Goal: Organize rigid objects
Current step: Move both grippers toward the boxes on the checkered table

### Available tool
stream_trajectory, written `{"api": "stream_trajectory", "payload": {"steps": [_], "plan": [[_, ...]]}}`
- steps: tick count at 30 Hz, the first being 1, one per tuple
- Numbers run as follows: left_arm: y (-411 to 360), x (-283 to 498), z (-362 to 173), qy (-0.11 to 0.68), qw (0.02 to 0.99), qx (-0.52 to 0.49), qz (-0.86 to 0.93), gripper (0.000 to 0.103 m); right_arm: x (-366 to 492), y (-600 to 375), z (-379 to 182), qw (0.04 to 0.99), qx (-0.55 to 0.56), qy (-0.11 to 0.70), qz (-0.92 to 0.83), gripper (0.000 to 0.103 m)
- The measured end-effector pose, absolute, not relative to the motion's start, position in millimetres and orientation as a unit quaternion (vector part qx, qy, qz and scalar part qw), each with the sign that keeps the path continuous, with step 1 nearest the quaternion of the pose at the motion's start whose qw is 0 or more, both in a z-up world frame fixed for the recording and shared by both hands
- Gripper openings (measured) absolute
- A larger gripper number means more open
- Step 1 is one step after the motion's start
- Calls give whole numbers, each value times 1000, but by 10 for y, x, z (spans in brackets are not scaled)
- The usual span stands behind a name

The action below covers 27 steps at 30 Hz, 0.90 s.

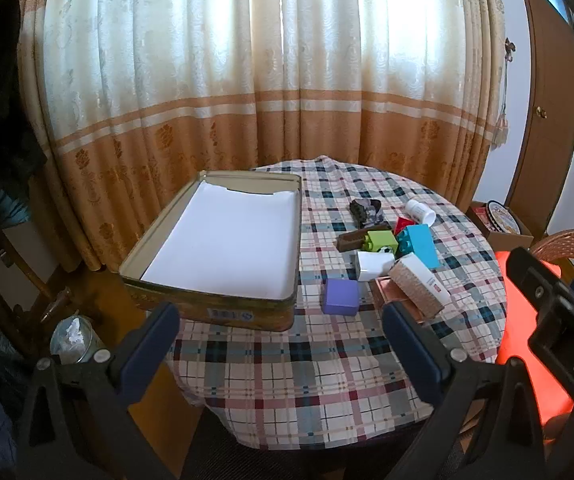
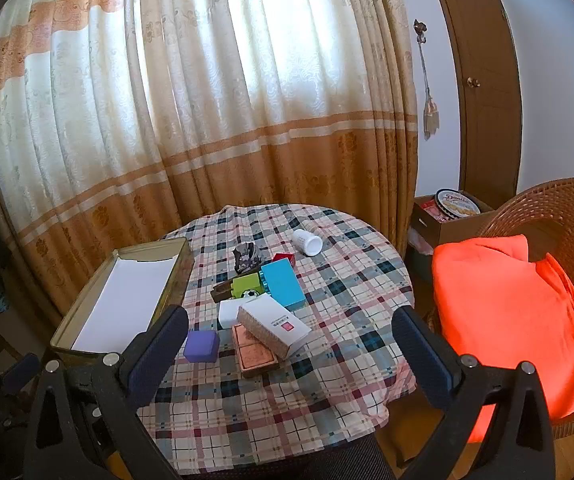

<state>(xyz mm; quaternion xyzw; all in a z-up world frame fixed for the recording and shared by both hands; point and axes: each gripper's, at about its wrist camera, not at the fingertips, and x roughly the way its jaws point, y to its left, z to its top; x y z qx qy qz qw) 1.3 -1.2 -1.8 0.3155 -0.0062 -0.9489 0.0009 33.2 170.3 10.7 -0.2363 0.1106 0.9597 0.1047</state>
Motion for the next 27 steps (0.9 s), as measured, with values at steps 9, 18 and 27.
{"api": "stream_trajectory", "payload": {"steps": [9, 18, 27], "plan": [[-18, 23, -41, -4, -1, 316, -949, 103, 335, 1713, 105, 104, -238, 112, 959, 103], [-16, 25, -54, -4, -3, 318, -948, 103, 335, 1727, 85, 106, -239, 110, 959, 103], [11, -38, -164, -11, -7, 329, -944, 103, 280, 1786, 2, 107, -247, 116, 956, 103]]}}
